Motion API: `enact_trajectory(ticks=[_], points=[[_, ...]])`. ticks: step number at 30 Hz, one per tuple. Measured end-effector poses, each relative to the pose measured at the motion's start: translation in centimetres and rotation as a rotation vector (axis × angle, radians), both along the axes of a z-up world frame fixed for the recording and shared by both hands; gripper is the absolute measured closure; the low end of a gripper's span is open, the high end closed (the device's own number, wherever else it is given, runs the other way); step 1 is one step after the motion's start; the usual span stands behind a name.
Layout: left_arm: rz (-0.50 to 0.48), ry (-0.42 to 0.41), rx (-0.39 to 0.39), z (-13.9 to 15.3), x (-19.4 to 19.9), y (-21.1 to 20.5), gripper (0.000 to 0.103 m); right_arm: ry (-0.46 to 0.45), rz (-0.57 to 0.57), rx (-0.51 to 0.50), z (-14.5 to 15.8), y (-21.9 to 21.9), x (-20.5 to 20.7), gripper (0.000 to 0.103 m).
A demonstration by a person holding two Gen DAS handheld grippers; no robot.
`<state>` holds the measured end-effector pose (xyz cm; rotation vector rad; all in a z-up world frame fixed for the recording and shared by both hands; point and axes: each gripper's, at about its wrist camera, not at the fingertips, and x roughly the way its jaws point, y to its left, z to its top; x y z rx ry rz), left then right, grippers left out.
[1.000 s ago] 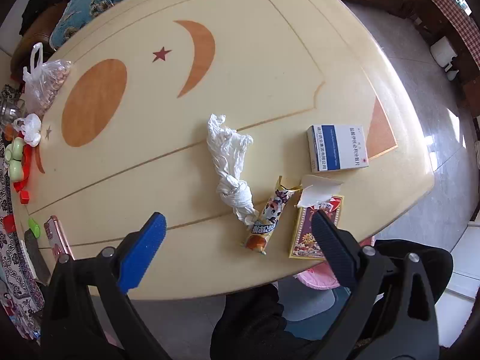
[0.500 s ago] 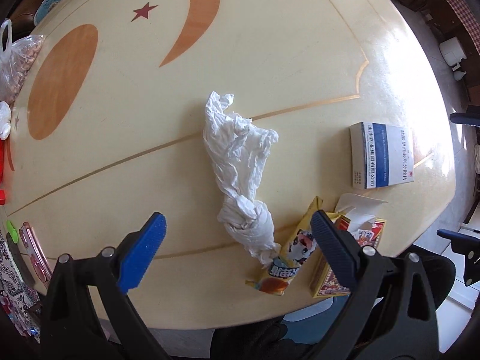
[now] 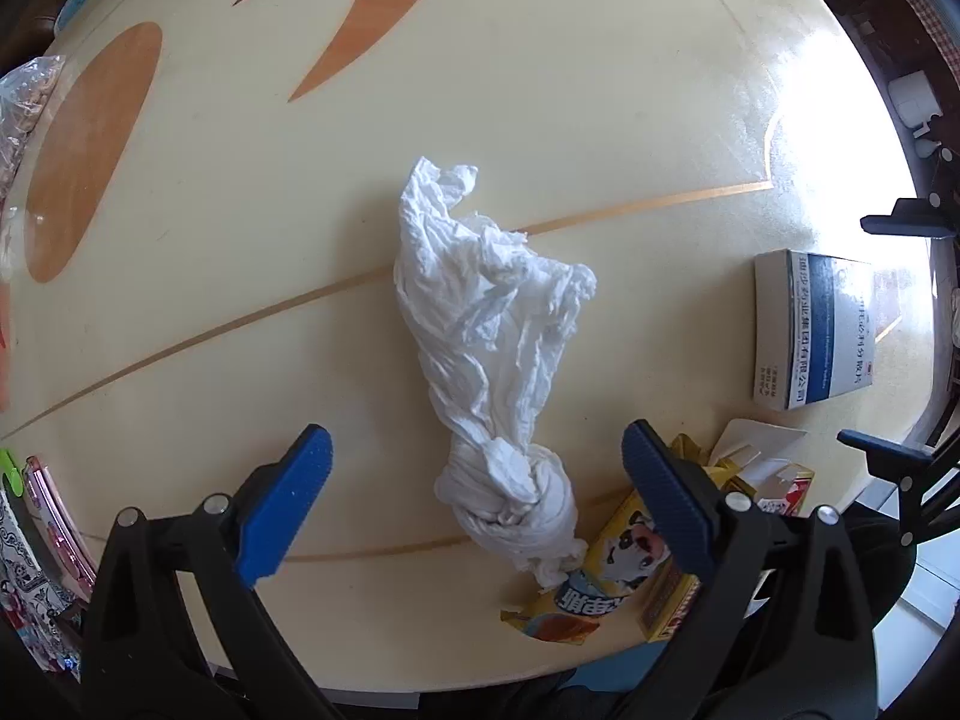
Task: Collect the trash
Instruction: 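Grasp white tissue with left gripper while right gripper grasps white medicine box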
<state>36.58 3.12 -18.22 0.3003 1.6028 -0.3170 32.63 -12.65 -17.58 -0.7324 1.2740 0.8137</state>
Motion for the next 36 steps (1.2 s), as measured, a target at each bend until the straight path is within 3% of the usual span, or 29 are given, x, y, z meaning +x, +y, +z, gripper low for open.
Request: enact_trajectory(ticks=[6, 11, 13, 20, 22, 24, 30, 36], points=[[-0.008, -0.001, 0.004, -0.4, 0.3, -0.4, 0.008, 0.021, 0.016, -0.019, -1.4, 0.4, 0.4, 0.008], [-0.004, -0.013, 0.005, -0.2, 0.5, -0.4, 0.011, 0.009, -0.016, 0.028, -0.8, 0.0, 1.3, 0.023], [-0.004, -0.022, 0.017, 0.1, 0.7, -0.3, 0.020, -0.002, -0.026, 0.044, -0.3, 0.0, 1.3, 0.041], [0.008, -0.020, 0.019, 1.6, 1.1, -1.4, 0.053, -0.051, -0.131, 0.040, -0.2, -0.5, 1.0, 0.041], [0.002, -0.019, 0.018, 1.9, 1.0, -1.6, 0.072, -0.093, -0.165, 0.035, 0.1, -0.6, 0.5, 0.041], [0.000, -0.006, -0.001, 2.0, 0.9, -1.7, 0.083, -0.136, -0.194, 0.056, 0.7, -0.9, -0.2, 0.041], [0.000, -0.043, -0.010, 3.1, 0.3, -2.2, 0.087, -0.290, -0.363, 0.045, 3.3, -3.0, -0.1, 0.041], [0.023, -0.119, -0.045, 6.4, -1.0, 0.0, 0.088, -0.316, -0.502, 0.074, 5.5, -4.8, -0.1, 0.041]])
